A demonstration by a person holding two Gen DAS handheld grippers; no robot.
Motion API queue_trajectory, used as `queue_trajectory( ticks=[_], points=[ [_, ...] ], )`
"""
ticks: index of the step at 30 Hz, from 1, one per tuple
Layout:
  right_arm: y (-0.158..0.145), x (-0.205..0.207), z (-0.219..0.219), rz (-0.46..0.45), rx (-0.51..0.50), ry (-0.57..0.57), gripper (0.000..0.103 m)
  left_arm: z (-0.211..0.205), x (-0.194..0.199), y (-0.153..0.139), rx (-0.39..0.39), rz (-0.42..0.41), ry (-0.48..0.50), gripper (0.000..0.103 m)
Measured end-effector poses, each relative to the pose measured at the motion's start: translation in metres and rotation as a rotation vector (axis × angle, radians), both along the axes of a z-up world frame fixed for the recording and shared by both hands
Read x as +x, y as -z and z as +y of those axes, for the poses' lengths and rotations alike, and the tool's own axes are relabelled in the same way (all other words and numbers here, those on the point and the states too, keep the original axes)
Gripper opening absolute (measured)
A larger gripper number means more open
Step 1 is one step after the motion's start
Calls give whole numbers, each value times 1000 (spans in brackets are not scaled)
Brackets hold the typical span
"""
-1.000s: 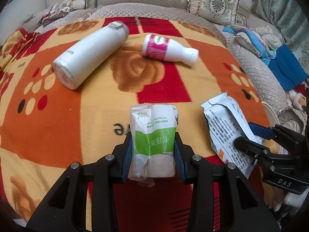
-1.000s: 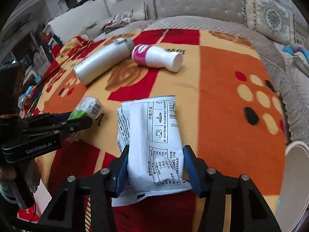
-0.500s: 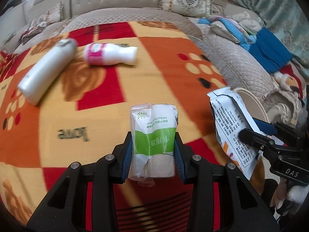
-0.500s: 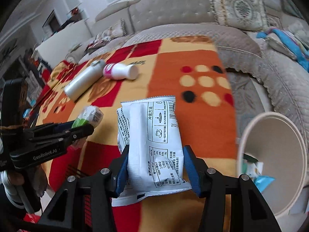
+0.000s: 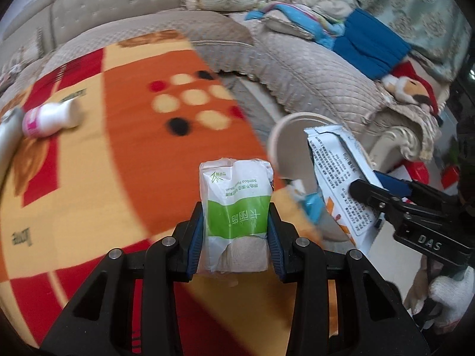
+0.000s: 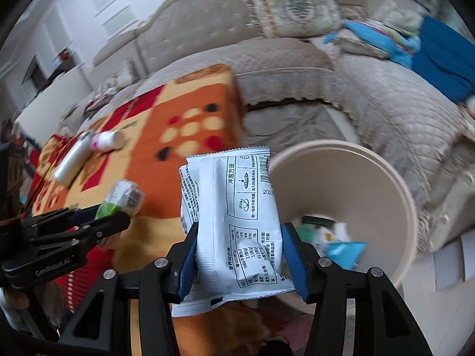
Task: Collect trash
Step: 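Carry the tissue packet and white wrapper over the white bin and open both tools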
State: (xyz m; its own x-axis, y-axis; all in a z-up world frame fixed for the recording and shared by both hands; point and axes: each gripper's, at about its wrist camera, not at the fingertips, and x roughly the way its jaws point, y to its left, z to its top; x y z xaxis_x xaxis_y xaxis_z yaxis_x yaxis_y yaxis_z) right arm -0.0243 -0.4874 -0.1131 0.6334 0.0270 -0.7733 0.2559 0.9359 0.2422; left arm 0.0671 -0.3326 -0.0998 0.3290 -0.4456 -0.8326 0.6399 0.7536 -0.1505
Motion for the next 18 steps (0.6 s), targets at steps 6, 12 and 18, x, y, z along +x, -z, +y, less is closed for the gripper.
queue_trajectory(
  ticks=[6,12,18],
  points=[
    [15,-22,-46,31,19,101,52,-48,-7,7,-13,26,66,37],
    [31,-36,-74,65,22,180,52,-84,-9,17,-27,57,107,37],
    [46,-38,-95,88,32,236,52,-101,-3,23,-60,64,96,42]
  ],
)
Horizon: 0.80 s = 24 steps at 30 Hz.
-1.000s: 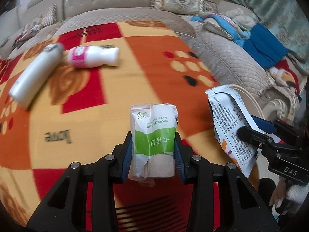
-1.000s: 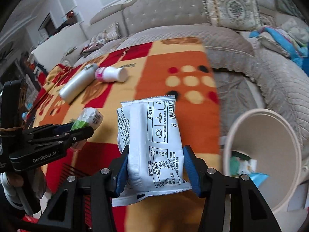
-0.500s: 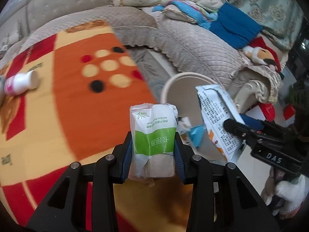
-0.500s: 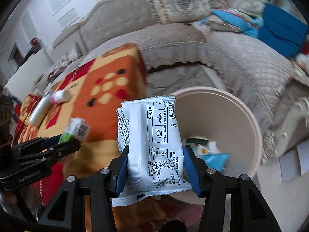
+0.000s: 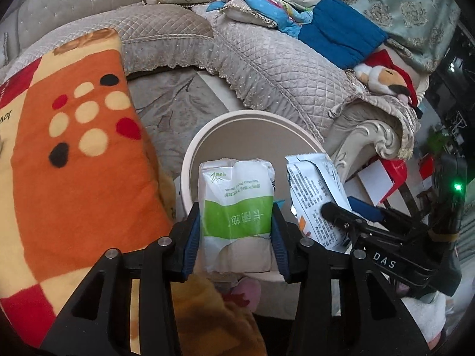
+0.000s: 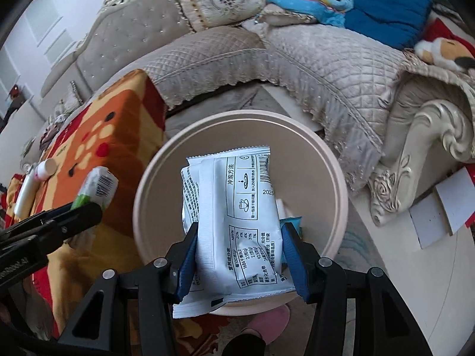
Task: Collect trash
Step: 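Carry the tissue packet and white wrapper over the white bin and open both tools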
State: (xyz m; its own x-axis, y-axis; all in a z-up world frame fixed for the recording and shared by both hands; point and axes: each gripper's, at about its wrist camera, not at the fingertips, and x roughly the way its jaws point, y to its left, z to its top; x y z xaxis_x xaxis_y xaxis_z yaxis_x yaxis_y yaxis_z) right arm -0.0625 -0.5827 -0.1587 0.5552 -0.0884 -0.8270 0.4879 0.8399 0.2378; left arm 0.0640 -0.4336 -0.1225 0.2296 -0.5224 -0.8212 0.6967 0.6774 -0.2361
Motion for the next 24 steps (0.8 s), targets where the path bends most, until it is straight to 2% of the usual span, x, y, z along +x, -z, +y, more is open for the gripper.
queue_trajectory(
  ticks=[4,6,8,15,19,24],
  points=[
    [6,-3,-10,-4,17,23,56,-4,4,5,-42,28,10,51],
    [9,-5,-13,-5,36,30,73,-4,5,6,-68,36,20,54],
    [10,-7,-14,-9,36,37,78,-3,4,5,-71,25,12,56],
    [4,-12,-2,-18,9,31,78,8,-2,-4,-55,-44,-17,56],
    [-6,-14,14,-20,-62,35,78,20,-7,-13,-59,-91,-45,56],
    [-28,-21,37,-65,-147,50,78,44,-17,-26,-46,-168,-96,56]
  ],
)
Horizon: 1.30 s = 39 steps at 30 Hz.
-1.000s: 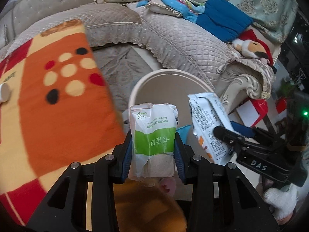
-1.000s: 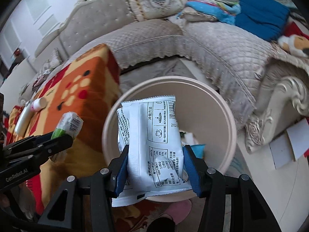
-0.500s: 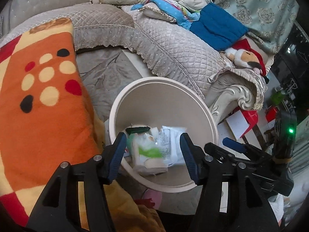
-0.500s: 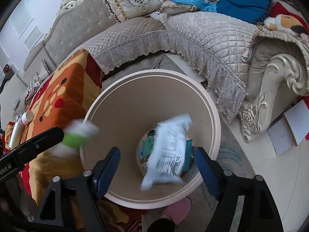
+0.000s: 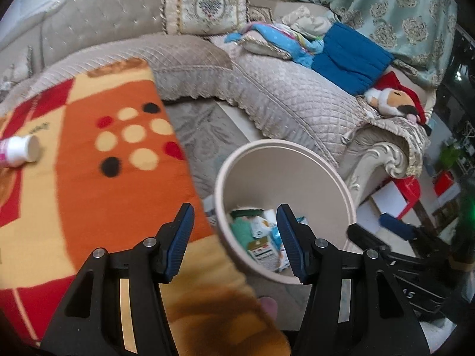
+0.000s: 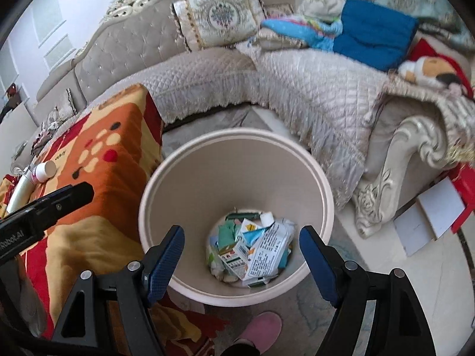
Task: Collect trash
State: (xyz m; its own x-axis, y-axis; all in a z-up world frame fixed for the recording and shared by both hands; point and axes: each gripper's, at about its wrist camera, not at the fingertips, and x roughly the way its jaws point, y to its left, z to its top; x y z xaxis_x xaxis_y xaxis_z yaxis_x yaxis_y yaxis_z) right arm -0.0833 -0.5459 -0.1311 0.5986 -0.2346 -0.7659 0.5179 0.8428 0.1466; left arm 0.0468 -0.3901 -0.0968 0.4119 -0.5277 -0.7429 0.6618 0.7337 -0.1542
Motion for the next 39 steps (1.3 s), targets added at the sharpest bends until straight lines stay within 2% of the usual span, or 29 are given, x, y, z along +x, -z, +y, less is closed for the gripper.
queue_trajectory(
  ticks=[13,17,20,23,27,29,35,39],
  points=[
    [-60,-25,57,-153,-133,75,78,65,-34,-40,-84,-126,-32,56],
    [-76,-31,77,-190,-176,60,79,87,-44,-52,-117,-175,-64,56],
    [-87,-38,90,-216,-196,56,84,102,-49,-59,-138,-194,-78,56],
    [-98,-48,106,-244,-220,60,94,115,-56,-65,-152,-219,-90,56],
    [-111,-63,120,-310,-231,63,96,128,-63,-71,-169,-247,-104,56],
    [-116,-67,128,-317,-246,60,100,134,-67,-75,-185,-254,-108,56],
    [-125,-71,147,-316,-320,61,100,141,-83,-85,-188,-321,-112,56],
    [-127,-76,151,-333,-322,59,100,144,-91,-90,-200,-351,-112,57]
  ],
)
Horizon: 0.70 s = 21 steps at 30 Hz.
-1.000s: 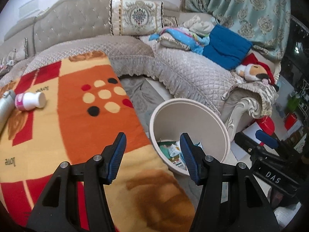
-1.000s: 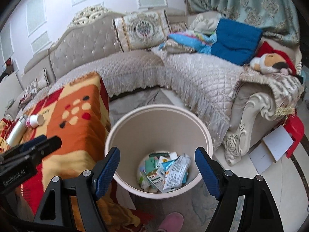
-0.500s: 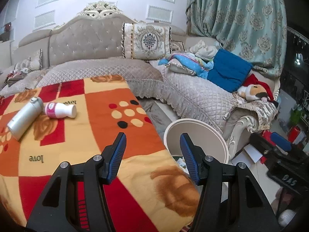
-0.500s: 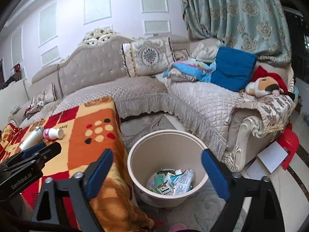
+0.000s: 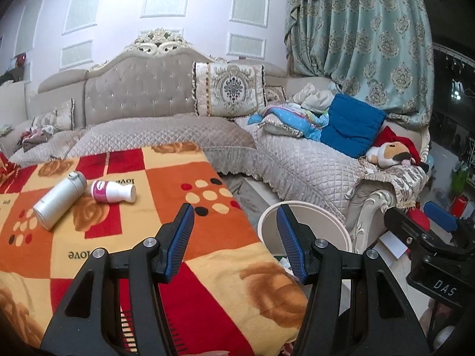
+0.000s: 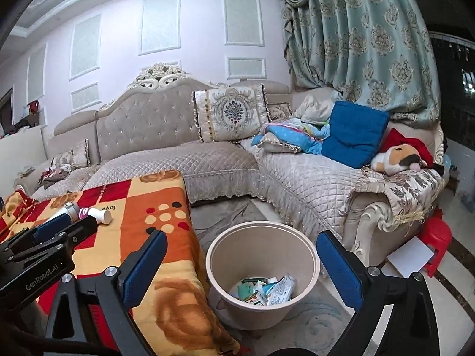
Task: Collect trash
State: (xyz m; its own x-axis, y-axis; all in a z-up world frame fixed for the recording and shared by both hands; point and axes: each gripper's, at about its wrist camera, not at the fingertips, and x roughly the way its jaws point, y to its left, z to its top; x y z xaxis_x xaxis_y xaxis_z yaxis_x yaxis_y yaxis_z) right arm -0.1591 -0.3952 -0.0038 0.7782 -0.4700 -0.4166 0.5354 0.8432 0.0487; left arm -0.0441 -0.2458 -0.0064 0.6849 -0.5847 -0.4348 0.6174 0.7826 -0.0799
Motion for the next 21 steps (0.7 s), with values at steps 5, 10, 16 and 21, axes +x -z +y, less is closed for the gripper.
queue_trajectory(
  ticks=[5,10,16,21],
  points=[
    [0,-3,0,-3,6,6,100,1,-3,-3,-6,-12,0,56],
    [-1,-5,-1,-11,8,19,100,1,-3,-3,-6,-8,-3,56],
    [1,-4,0,-1,15,7,100,2,0,0,-4,0,-6,56],
    [2,-2,3,5,9,1,100,2,0,0,-4,-4,-4,56]
  ],
)
